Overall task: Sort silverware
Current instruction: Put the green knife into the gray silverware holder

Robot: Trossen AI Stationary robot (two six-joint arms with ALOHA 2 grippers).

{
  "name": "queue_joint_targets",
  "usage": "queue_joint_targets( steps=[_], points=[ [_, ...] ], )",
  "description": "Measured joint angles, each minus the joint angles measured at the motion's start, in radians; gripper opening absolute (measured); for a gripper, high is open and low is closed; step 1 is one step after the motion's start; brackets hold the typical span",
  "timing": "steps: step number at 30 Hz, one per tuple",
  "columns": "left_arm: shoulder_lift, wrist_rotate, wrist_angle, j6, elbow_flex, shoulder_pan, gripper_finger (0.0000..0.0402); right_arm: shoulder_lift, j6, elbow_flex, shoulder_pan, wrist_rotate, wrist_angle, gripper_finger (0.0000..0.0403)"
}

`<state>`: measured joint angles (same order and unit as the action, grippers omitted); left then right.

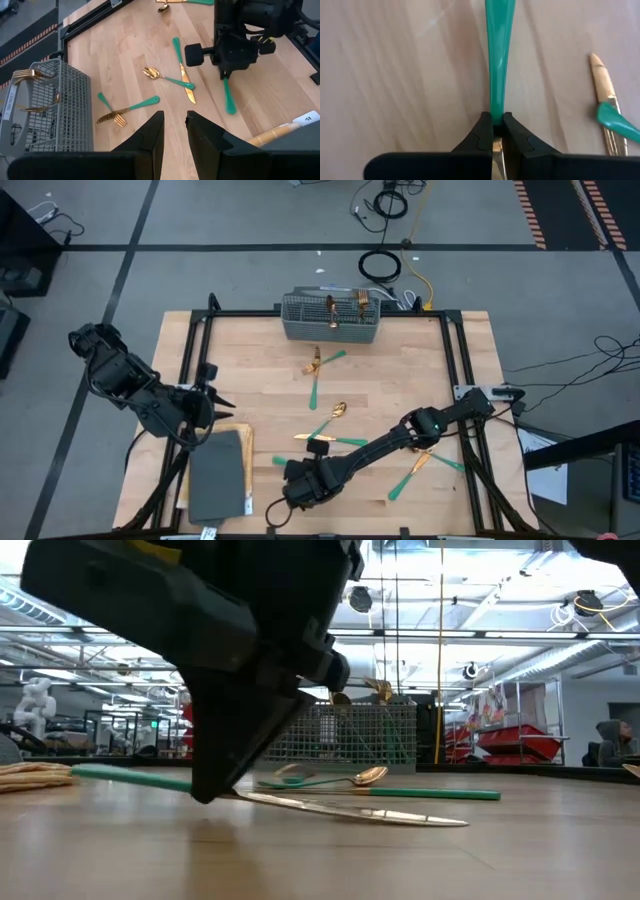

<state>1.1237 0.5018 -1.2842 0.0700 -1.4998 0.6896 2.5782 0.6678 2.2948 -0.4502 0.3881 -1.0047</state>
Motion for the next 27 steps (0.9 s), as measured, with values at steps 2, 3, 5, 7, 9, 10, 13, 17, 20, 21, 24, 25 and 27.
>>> queue_joint_targets(
  steps=[2, 3, 5, 7, 9, 10, 13, 17, 20, 21, 24, 25, 27],
  points=[
    [-0.008, 0.0, 0.0, 0.0, 0.0, 0.0, 0.009, 0.0, 0.033, 0.001, -0.002, 0.033, -0.003, 0.0],
    [-0.013, 0.0, 0.0, 0.0, 0.0, 0.0, 0.009, 0.0, 0.044, 0.002, -0.003, 0.048, -0.006, 0.0],
    [-0.026, 0.0, 0.0, 0.001, 0.0, 0.0, 0.009, 0.0, 0.053, 0.003, -0.003, 0.083, -0.012, 0.0],
    [-0.042, 0.0, 0.0, 0.002, 0.0, 0.0, 0.009, 0.0, 0.053, 0.003, 0.0, 0.113, 0.014, 0.0],
    [-0.059, 0.0, 0.0, 0.003, 0.0, 0.0, 0.009, -0.009, 0.035, 0.003, 0.004, 0.121, 0.058, 0.0],
    [-0.066, 0.0, 0.002, 0.003, 0.0, 0.0, 0.009, -0.013, 0.02, 0.003, 0.007, 0.133, 0.083, 0.0],
    [-0.087, 0.001, 0.013, 0.003, 0.0, 0.0, 0.009, -0.044, -0.033, 0.005, 0.015, 0.211, 0.127, 0.0],
    [-0.109, 0.001, 0.021, 0.003, 0.0, 0.0, 0.009, -0.099, -0.094, 0.006, 0.04, 0.324, 0.119, 0.0],
    [-0.117, 0.002, 0.021, 0.003, 0.0, 0.0, 0.009, -0.126, -0.151, 0.006, 0.065, 0.422, 0.109, 0.0],
    [-0.118, 0.002, 0.021, 0.003, 0.0, 0.0, 0.009, -0.135, -0.168, 0.006, 0.077, 0.446, 0.107, 0.0],
    [-0.124, 0.004, 0.021, 0.003, 0.0, 0.0, 0.009, -0.17, -0.204, 0.006, 0.119, 0.477, 0.08, 0.0001],
    [-0.125, 0.004, 0.02, 0.003, 0.0, 0.0, 0.009, -0.18, -0.212, 0.006, 0.136, 0.478, 0.062, 0.0001],
    [-0.127, 0.004, 0.019, 0.003, 0.0, 0.0, 0.009, -0.191, -0.227, 0.006, 0.171, 0.505, 0.022, 0.0001]
  ],
)
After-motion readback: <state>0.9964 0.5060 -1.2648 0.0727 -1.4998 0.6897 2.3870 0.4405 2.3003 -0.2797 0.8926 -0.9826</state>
